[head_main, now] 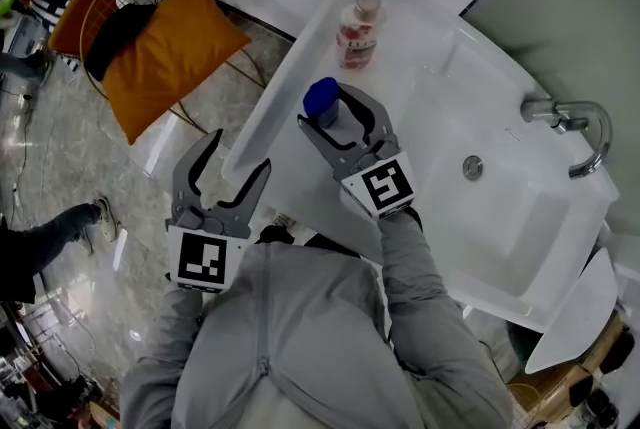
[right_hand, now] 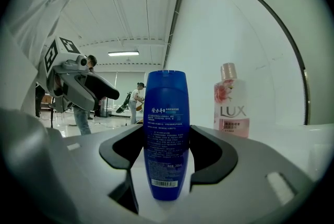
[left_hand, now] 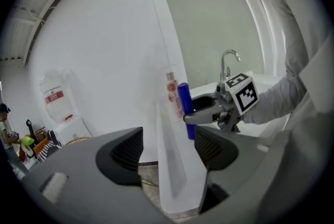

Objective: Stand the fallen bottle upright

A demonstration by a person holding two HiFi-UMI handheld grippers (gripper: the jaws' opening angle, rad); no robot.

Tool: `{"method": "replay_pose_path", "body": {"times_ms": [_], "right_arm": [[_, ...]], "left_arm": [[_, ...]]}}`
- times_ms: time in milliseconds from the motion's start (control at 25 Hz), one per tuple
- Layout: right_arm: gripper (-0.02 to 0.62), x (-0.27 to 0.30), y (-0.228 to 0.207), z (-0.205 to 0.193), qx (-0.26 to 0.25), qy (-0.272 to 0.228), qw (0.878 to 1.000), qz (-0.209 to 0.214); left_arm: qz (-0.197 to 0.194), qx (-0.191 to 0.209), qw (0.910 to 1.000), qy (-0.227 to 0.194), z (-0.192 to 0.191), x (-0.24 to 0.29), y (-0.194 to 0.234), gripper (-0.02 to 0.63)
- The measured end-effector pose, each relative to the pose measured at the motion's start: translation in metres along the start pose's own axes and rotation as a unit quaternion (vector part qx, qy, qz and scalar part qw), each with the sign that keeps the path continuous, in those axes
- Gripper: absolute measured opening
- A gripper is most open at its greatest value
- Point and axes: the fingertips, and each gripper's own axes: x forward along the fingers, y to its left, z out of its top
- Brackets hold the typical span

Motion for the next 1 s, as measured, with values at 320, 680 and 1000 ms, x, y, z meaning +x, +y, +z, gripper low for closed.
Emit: {"method": "replay_pose_path", "body": {"times_ms": [320,680,1000], "right_arm": [[0.275,-0.0042,-0.0008,-0.0051,-0.023,0.001,1.0,-0.008],[0.275,-0.0054,0.0012,-0.0103,-0.023,0.022,0.999,-0.003],[0.278,-0.007,0.0003,-0.0082,-0.024,0.034,0.999,-0.016]], "left_arm": [[-0.013,0.015,0.9995,-0.026,0.0059,0.0073,-0.0083,0.337],[-0.014,0.0,0.9995,-0.028,0.0075,0.0042,-0.01,0.337],[-0.011,-0.001,0.9986,-0.052,0.0074,0.0004,-0.0063,0.337]]}}
